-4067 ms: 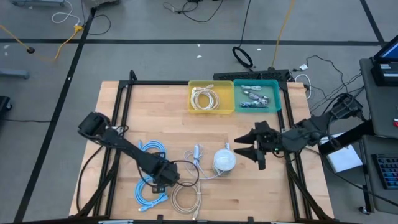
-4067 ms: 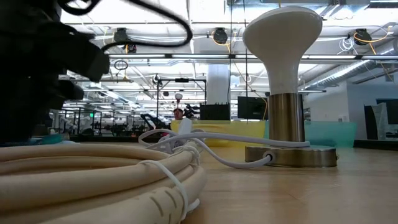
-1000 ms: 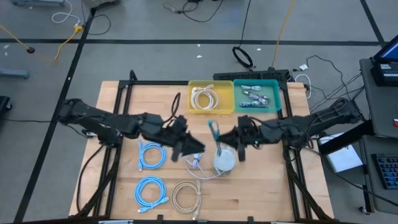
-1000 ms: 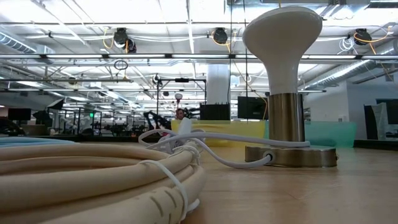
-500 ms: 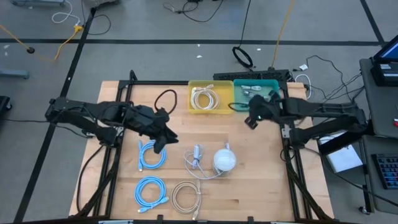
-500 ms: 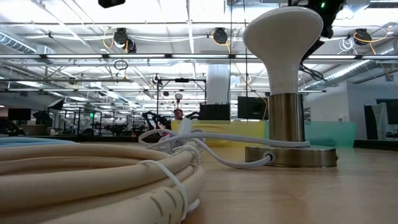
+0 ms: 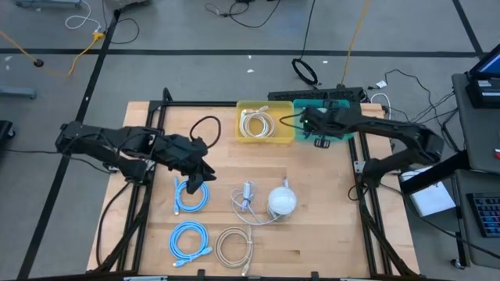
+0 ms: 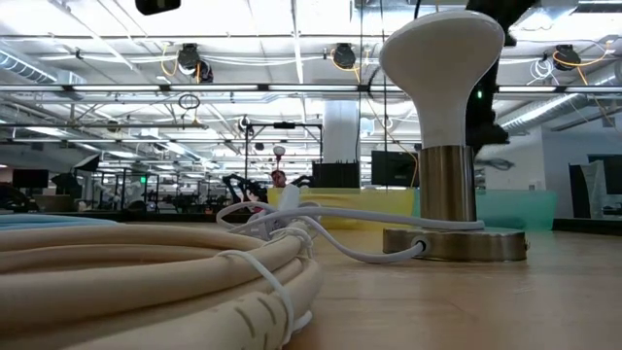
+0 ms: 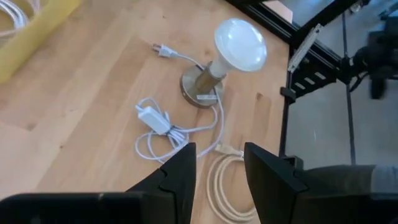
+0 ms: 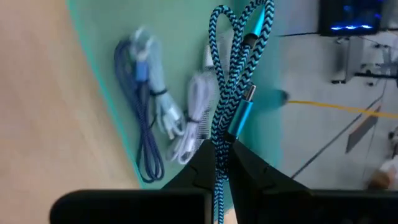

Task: Pick & Place USB Port
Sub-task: Put the green and black charger cable into the green bin, then put the brown HDMI cable into the yellow bin

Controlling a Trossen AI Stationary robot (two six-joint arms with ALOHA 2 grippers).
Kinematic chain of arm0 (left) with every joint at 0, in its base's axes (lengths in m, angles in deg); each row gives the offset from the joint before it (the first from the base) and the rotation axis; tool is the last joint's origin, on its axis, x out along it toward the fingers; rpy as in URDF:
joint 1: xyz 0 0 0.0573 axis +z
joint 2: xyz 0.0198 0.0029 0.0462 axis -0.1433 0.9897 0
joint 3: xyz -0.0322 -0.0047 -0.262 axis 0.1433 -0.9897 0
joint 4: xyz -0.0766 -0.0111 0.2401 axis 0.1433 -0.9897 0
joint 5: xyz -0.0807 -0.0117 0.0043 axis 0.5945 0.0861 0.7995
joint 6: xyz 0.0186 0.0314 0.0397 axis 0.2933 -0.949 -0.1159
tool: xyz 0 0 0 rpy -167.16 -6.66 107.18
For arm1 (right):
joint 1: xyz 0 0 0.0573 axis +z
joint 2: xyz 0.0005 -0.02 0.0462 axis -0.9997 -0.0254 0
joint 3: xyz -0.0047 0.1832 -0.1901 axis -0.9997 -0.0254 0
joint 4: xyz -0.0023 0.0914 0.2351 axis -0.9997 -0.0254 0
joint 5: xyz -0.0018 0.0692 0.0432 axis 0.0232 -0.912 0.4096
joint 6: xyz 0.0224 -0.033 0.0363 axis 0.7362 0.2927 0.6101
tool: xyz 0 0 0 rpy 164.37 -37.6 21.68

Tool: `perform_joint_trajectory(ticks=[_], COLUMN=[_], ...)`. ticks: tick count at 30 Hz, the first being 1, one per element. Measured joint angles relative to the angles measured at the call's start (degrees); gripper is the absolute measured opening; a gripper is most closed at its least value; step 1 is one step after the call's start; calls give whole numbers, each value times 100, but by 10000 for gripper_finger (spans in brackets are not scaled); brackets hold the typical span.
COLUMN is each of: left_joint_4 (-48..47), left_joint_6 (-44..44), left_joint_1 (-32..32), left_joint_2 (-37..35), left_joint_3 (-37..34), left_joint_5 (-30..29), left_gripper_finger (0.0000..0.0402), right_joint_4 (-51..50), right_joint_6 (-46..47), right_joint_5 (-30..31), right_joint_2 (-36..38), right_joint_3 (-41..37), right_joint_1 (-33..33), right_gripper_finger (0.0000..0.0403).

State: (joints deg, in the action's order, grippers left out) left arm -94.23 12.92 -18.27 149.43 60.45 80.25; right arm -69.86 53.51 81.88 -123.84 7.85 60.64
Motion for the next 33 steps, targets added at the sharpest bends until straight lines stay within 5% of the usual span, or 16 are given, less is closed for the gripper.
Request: perform_joint_trajectory(ticks=[8, 16, 25, 33], left_joint_4=[-3, -1, -1, 3], left_joint_6=[346, 483, 500, 581], left_joint_1=[-490, -580, -578, -627], left_joint_2=[2, 2, 2, 4], left_joint_3=[0, 0, -2, -4], left_joint_5=[-425, -527, -656, -785], left_gripper_finger=[136, 136, 136, 136], right_joint_4=[981, 1417, 1371, 1130], right_joint_6=[-1102, -1199, -851, -100], right_joint_5=[130, 236, 1109, 1617], right_joint_2=[-394, -392, -369, -304], right_joint_3=[-479, -506, -506, -508], right_joint_1=[-95, -102, -100, -57], right_gripper_finger=[13, 15, 131, 181])
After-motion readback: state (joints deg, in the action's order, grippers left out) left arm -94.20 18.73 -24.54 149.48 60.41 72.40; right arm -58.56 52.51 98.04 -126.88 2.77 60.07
